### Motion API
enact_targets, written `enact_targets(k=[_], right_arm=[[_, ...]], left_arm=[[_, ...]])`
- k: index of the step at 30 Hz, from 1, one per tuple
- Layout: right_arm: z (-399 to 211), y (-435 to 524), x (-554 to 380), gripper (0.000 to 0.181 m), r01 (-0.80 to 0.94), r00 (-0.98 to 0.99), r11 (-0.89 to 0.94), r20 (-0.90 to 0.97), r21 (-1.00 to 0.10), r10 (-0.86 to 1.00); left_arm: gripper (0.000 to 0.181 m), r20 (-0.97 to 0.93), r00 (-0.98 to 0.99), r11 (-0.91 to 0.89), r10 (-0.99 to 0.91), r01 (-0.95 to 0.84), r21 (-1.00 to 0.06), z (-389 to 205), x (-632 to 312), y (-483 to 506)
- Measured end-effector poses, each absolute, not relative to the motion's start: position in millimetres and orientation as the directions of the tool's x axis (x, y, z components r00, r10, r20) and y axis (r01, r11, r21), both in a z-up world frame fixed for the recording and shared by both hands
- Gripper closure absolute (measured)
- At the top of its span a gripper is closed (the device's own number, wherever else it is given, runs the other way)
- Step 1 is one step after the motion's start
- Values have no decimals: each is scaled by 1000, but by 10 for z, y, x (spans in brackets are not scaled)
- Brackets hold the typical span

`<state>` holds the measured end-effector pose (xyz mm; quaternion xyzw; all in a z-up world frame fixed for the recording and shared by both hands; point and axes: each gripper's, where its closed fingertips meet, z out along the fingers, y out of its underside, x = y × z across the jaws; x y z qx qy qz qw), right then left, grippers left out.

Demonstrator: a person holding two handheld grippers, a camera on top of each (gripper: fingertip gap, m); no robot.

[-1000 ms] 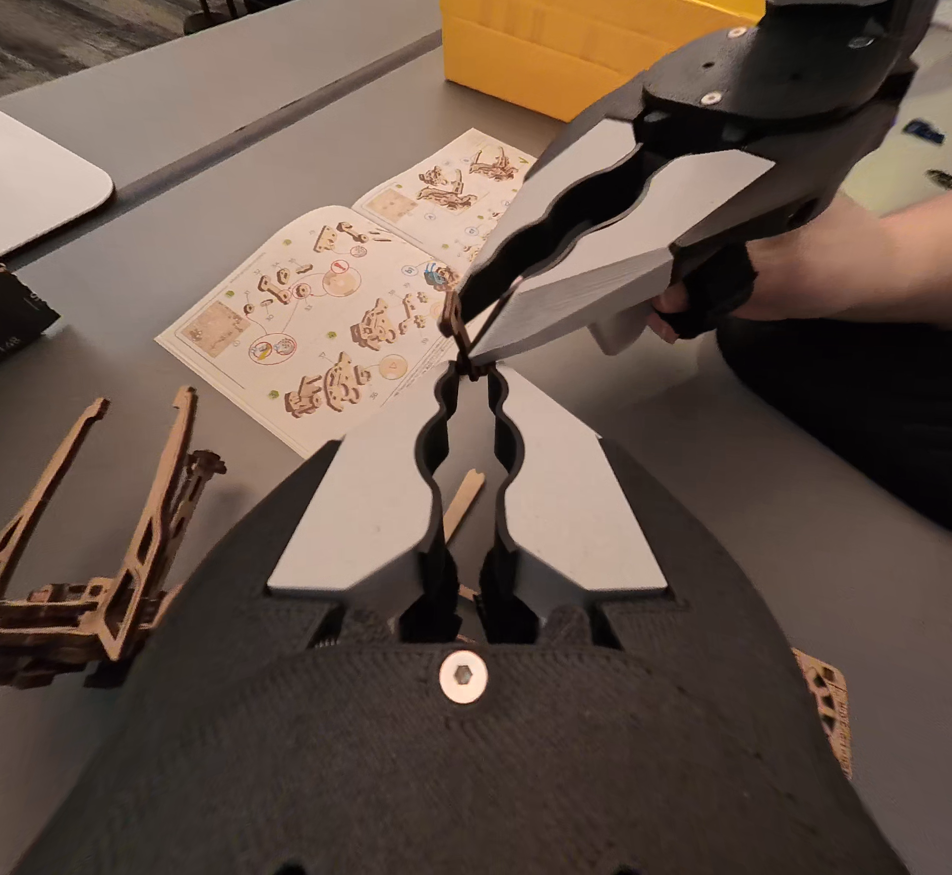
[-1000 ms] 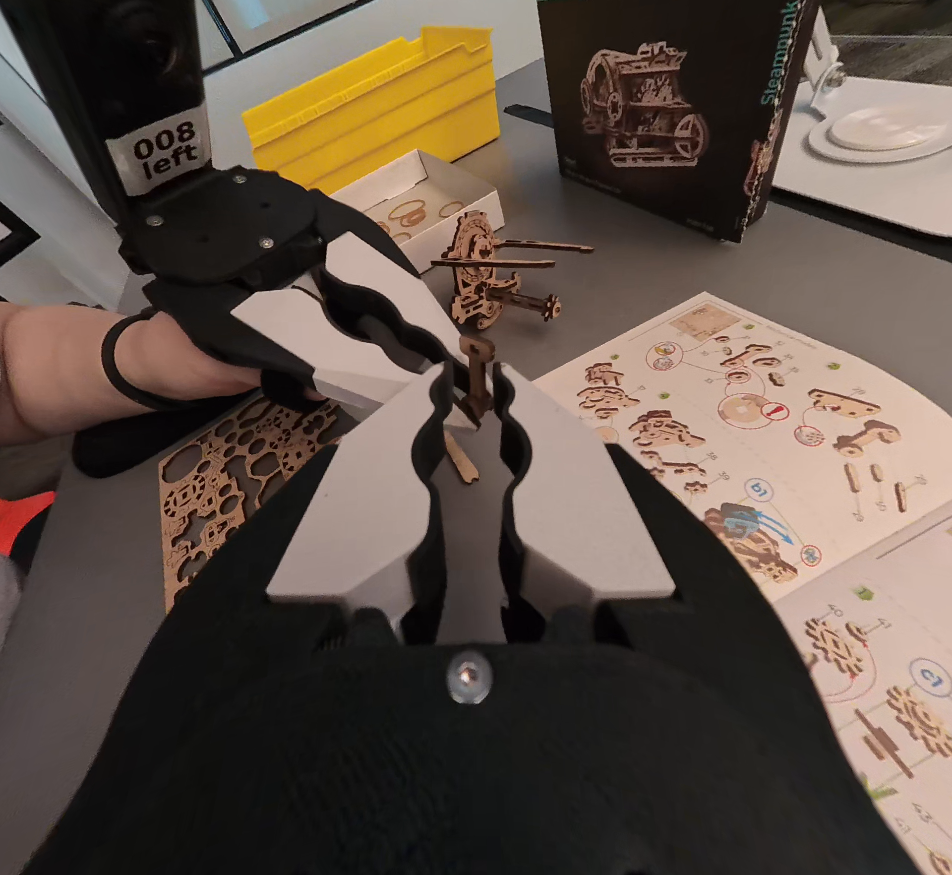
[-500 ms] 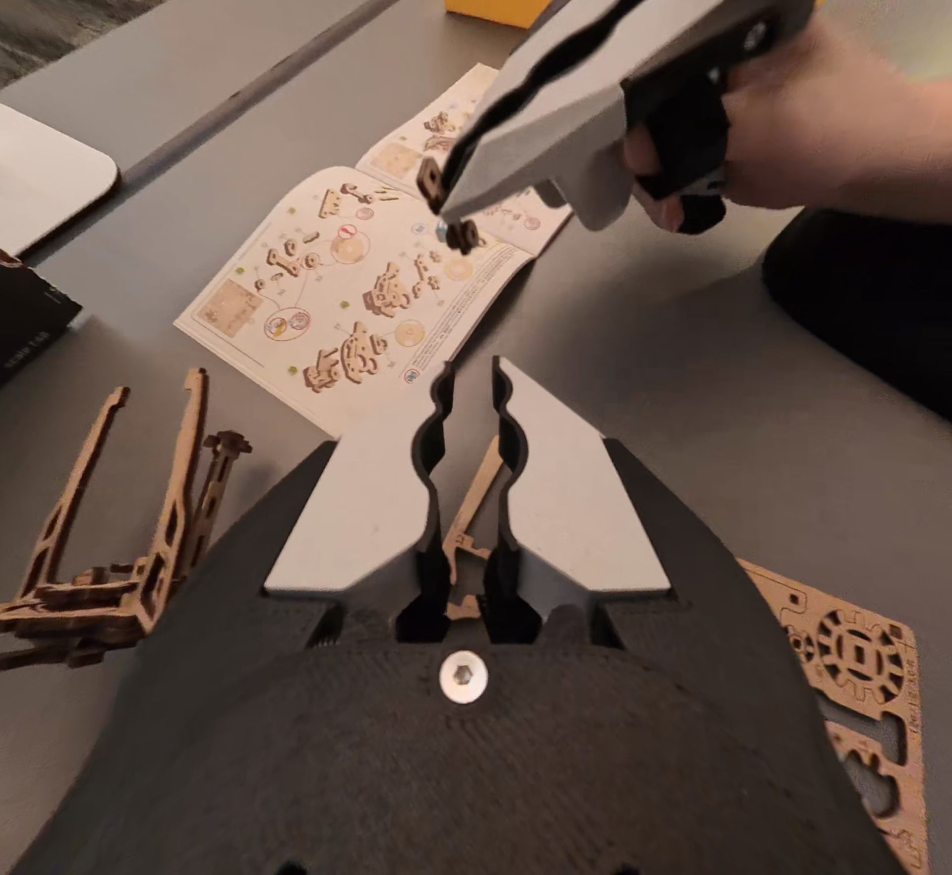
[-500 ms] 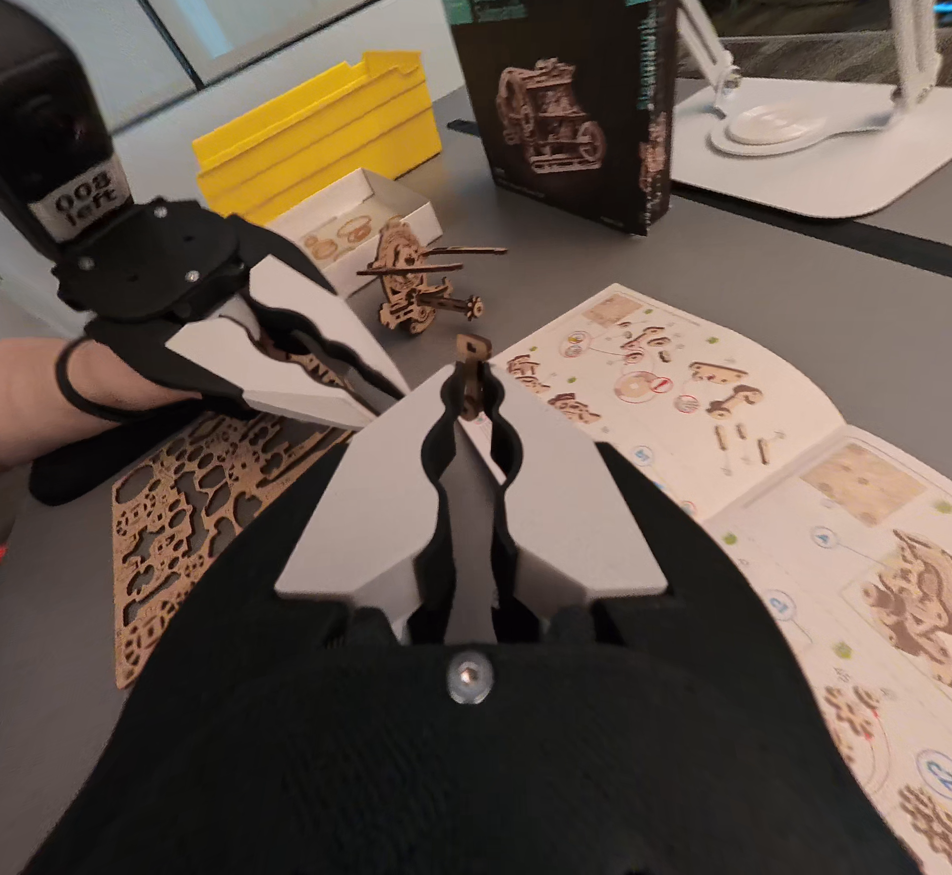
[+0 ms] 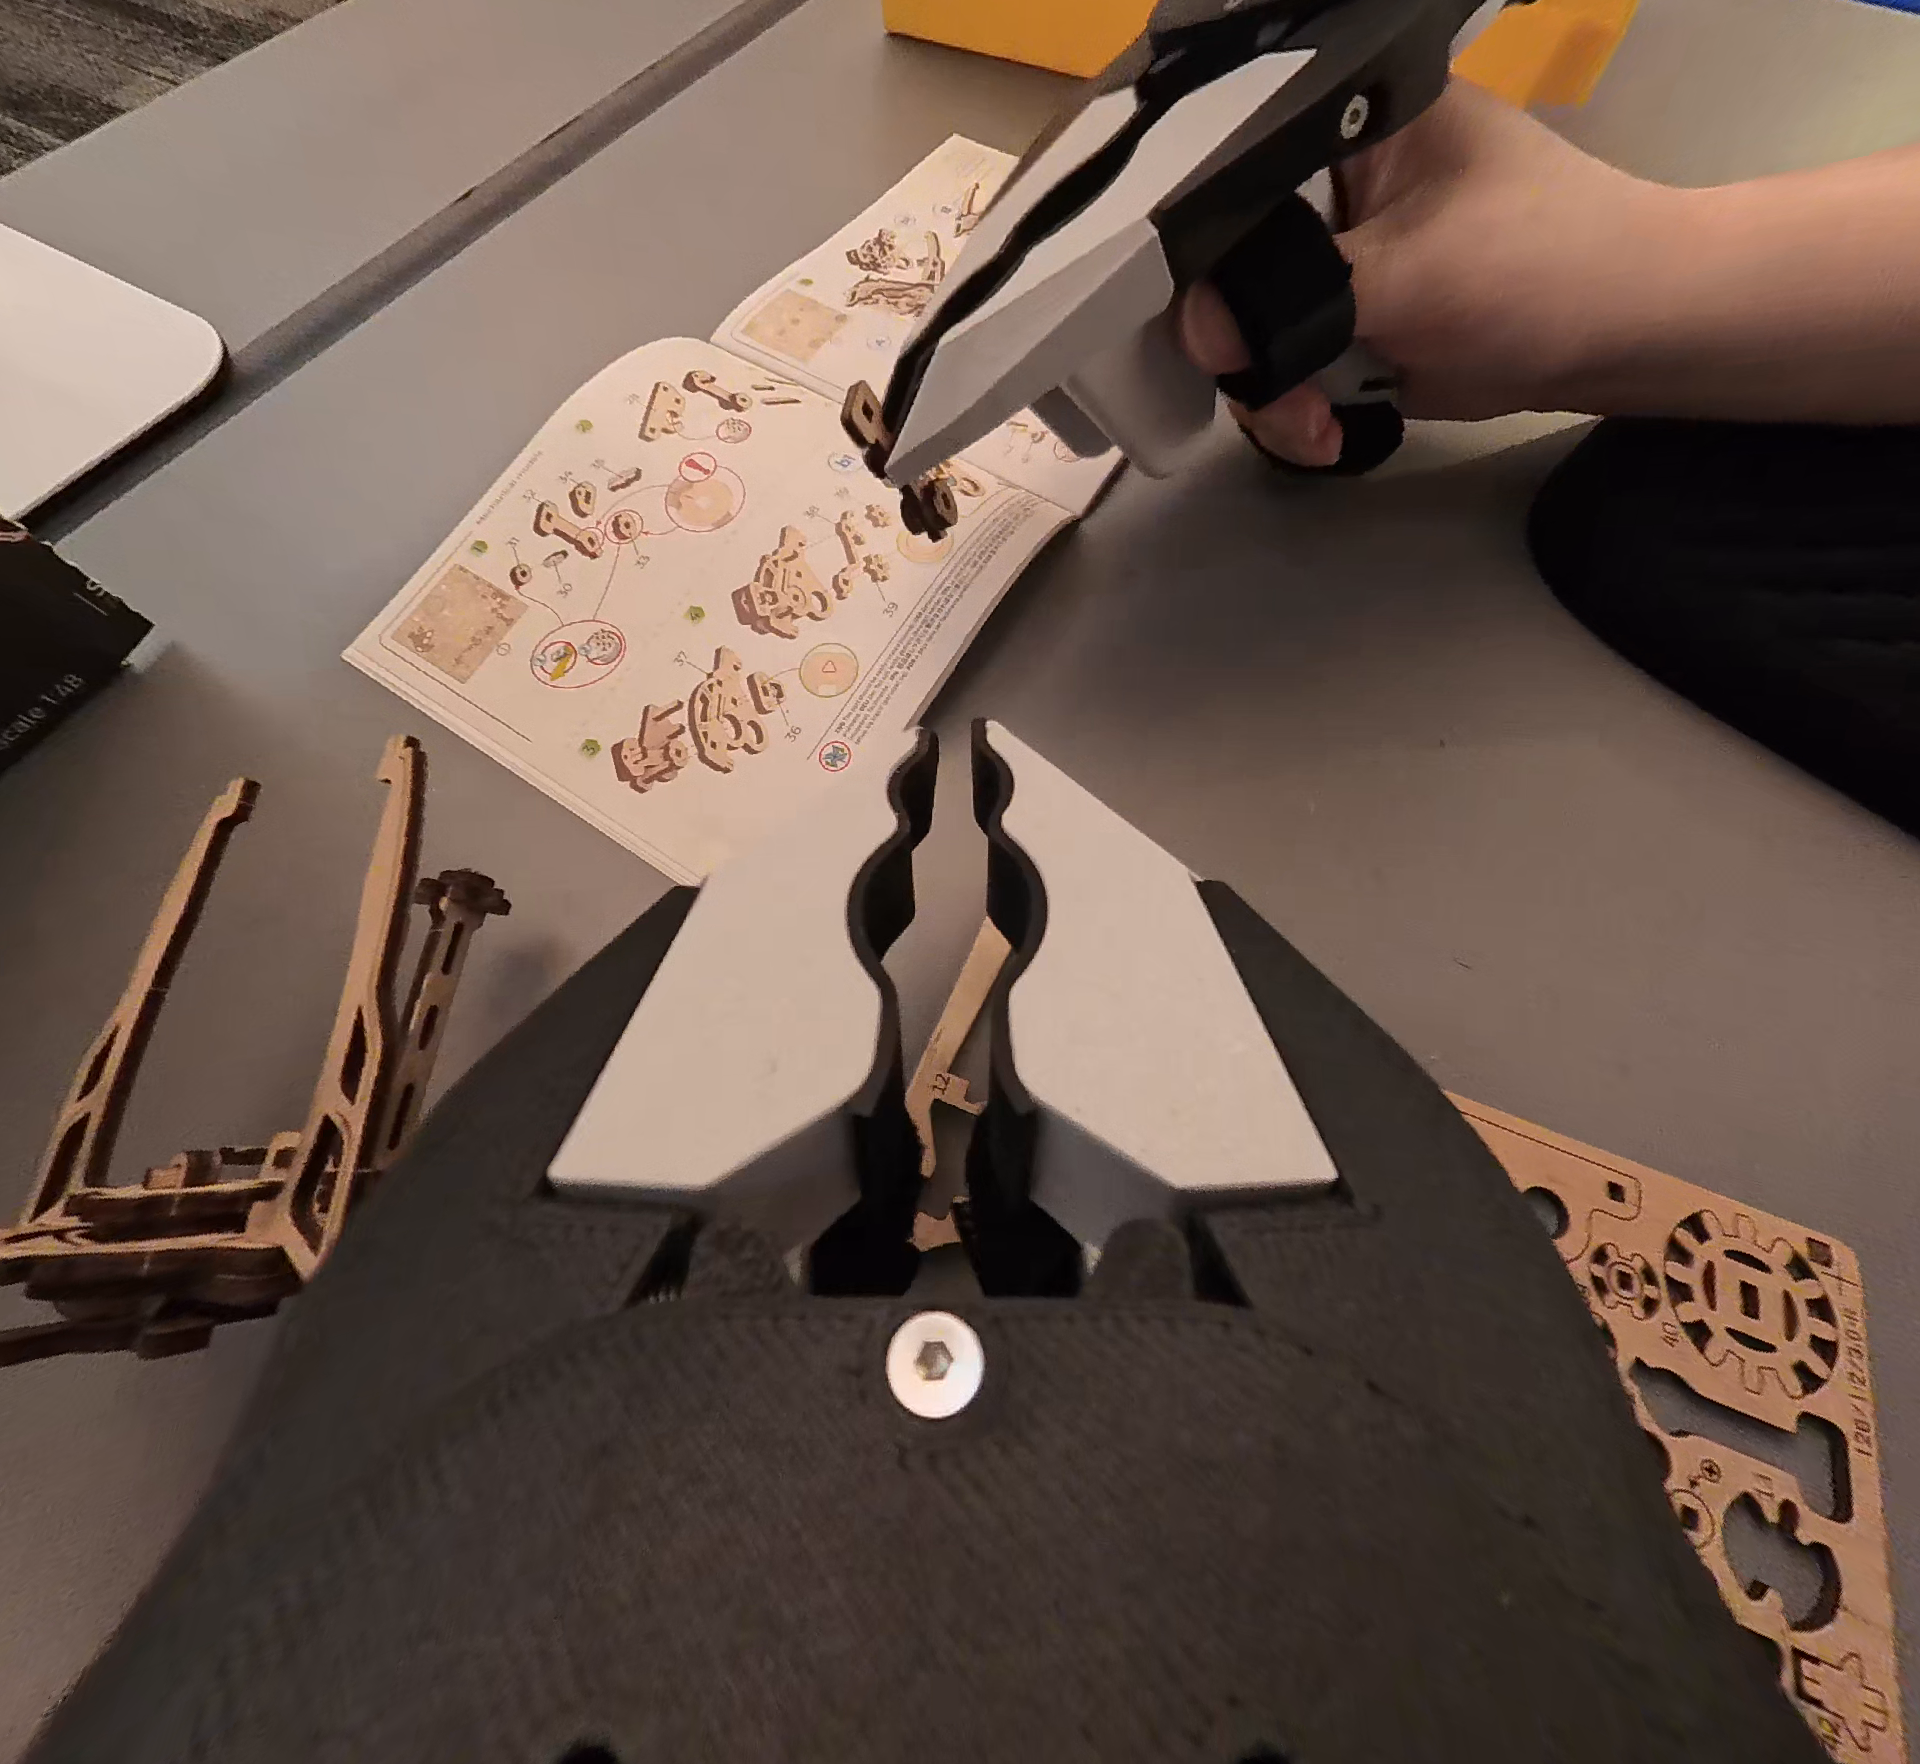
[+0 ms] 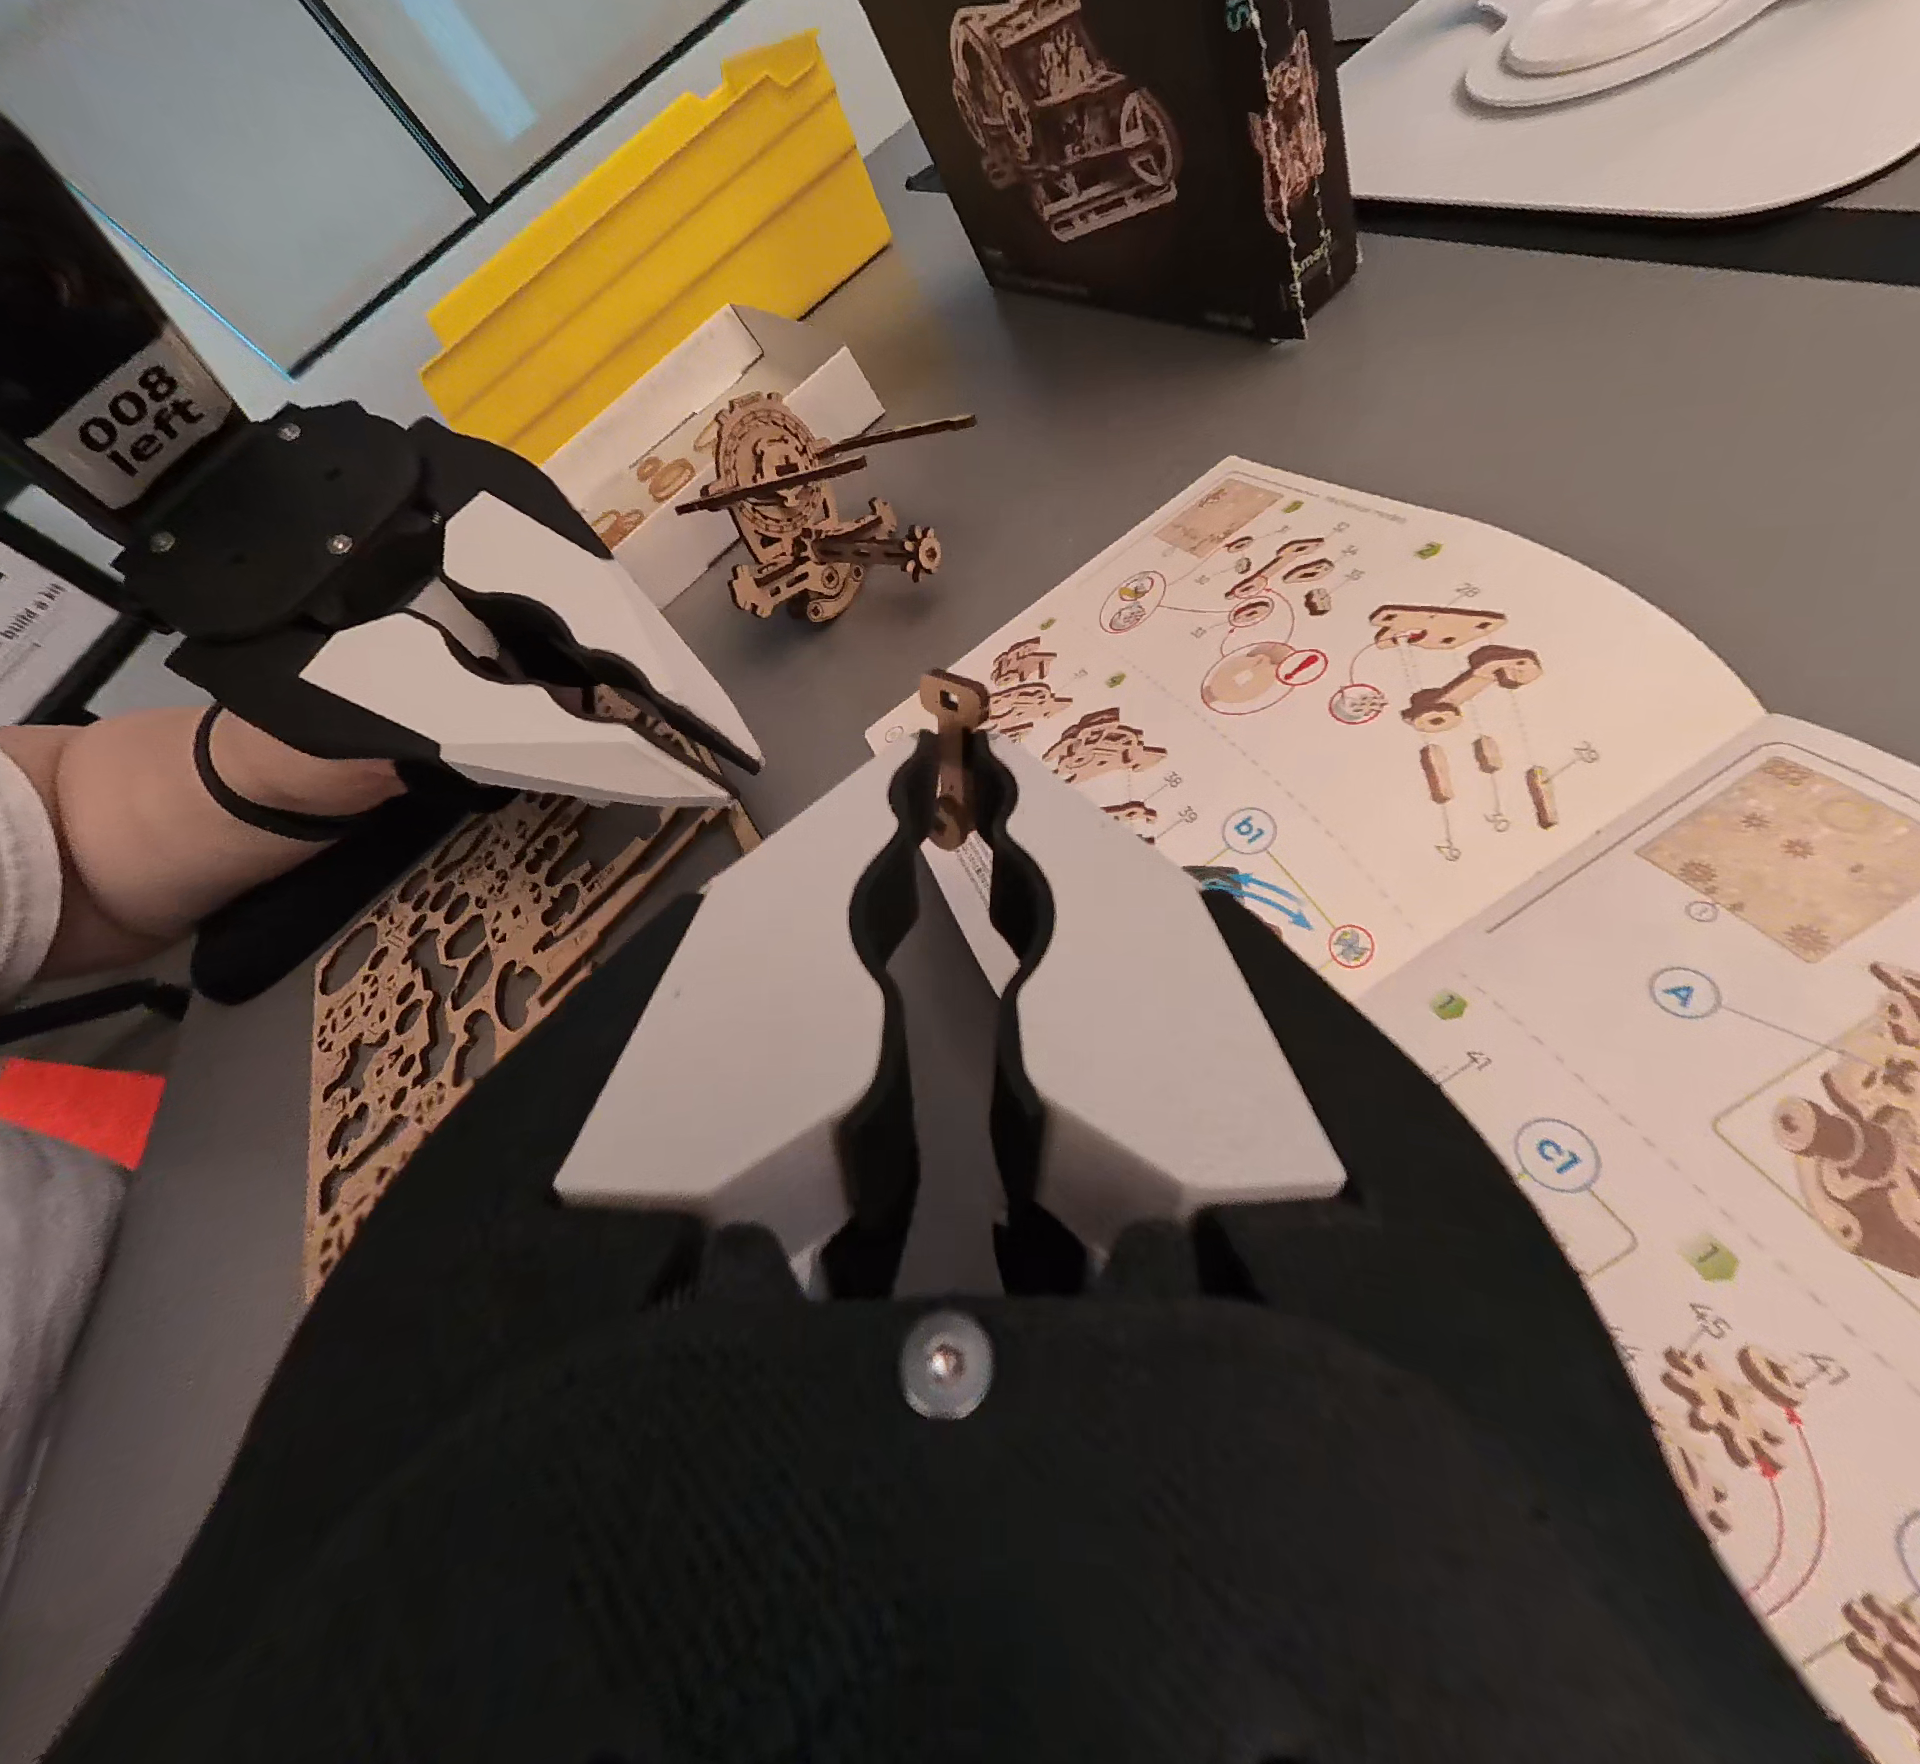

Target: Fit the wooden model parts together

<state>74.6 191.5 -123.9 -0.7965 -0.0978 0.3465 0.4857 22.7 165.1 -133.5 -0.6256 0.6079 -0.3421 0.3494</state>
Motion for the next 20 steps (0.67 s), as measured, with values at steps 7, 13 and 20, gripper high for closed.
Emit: enact_targets(k=[7, 13, 20], right_arm=[[-1206, 1933, 813, 177, -246, 712, -510, -511, -824, 483], [-1144, 1904, 775, 177, -283, 651, -511, -554, -812, 519], [-1119, 1879, 728, 177, -270, 637, -502, -544, -821, 546]], left_arm=[[178, 16, 21, -25, -1000, -515, -857, -1323, 224, 1651], [180, 11, 6, -12, -1000, -517, -856, -1326, 227, 1624], [181, 11, -2, -8, -1000, -519, -855, -1329, 227, 1610]])
